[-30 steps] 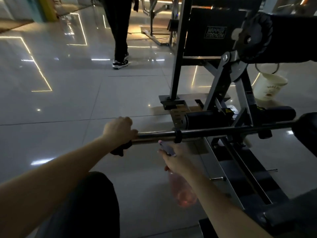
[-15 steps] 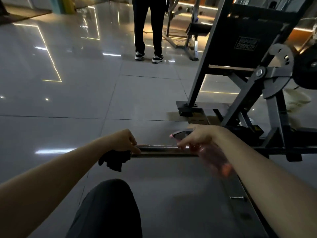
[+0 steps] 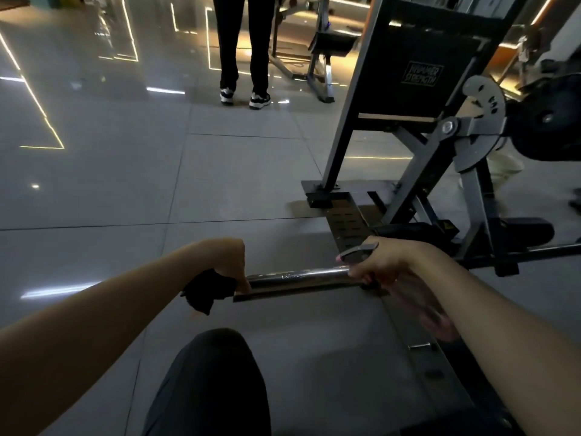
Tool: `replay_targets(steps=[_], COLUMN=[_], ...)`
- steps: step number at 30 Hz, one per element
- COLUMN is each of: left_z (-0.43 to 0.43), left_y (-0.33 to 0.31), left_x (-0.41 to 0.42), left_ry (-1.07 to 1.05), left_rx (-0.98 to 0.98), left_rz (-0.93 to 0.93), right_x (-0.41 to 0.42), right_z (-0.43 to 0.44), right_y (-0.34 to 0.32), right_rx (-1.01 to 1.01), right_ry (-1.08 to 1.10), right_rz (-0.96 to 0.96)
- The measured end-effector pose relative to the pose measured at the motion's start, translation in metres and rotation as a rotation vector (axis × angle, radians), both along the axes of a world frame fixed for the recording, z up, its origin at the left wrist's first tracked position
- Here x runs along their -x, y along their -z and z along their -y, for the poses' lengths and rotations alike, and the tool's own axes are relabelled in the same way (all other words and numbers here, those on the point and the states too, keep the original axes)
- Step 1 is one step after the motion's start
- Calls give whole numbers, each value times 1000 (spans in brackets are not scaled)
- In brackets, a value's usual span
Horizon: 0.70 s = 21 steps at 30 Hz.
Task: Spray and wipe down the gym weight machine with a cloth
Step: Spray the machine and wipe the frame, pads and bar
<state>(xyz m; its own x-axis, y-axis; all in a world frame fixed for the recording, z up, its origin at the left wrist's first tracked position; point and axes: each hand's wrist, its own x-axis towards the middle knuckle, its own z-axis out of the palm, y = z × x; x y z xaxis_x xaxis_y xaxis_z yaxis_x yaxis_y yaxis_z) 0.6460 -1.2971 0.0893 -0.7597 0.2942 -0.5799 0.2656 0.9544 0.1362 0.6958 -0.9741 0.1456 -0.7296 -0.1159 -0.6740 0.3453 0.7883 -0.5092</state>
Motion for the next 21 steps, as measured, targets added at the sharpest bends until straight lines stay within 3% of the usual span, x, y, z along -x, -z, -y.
replay_targets(steps=[4,7,11,18,21], left_z=[-22,-49,-86,-160,-206], left_y=[-12,-24,-30,-40,-25], left_x=[8,15,24,47,61], left_ry=[63,108,160,152,156], left_rx=[81,9,-108,-473,-495], left_rz=[1,-66,-94,-322,-330], right_x=[-22,-36,-53,-89,-105], right_z=[-27,-40,-55,-83,-87], right_y=[-2,0,8,14,18], right_rx=[-45,-90,34,208,239], right_ry=[85,126,231,782,932], right_rz=[-12,-85,-126,-407,-476])
